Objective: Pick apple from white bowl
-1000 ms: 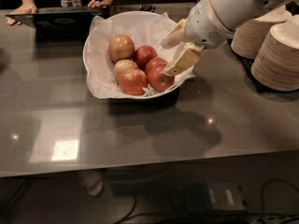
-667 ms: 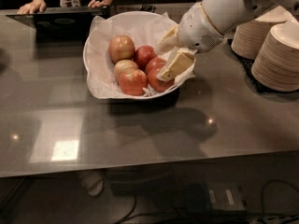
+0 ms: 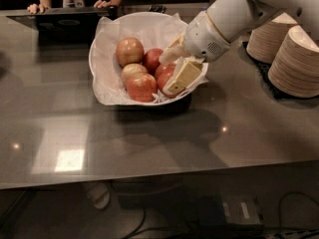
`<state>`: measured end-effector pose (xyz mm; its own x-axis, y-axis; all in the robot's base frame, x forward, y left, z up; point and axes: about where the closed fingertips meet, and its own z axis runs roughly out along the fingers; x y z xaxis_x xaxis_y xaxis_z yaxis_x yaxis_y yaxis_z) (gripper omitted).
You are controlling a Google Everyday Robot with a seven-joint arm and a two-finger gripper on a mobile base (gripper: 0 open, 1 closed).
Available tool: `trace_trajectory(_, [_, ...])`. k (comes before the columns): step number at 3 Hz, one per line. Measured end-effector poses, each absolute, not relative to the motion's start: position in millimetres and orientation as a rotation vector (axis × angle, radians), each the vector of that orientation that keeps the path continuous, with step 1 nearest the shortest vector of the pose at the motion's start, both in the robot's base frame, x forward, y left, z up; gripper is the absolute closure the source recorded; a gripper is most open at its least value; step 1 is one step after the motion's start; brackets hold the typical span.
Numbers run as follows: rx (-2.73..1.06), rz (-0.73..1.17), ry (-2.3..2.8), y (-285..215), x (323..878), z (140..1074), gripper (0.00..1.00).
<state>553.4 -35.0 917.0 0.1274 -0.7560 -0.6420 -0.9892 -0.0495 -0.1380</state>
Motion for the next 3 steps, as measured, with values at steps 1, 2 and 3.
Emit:
trace_trajectory(1, [-1.855,0.564,1.706,-37.8,557.8,906.6,0.37])
trace_trajectory(2, [-1.847,0.583,1.738,-40.7,562.4,893.2,0.38])
trace_trajectory(3, [-1.846,0.583,1.740,-41.1,562.5,897.4,0.40])
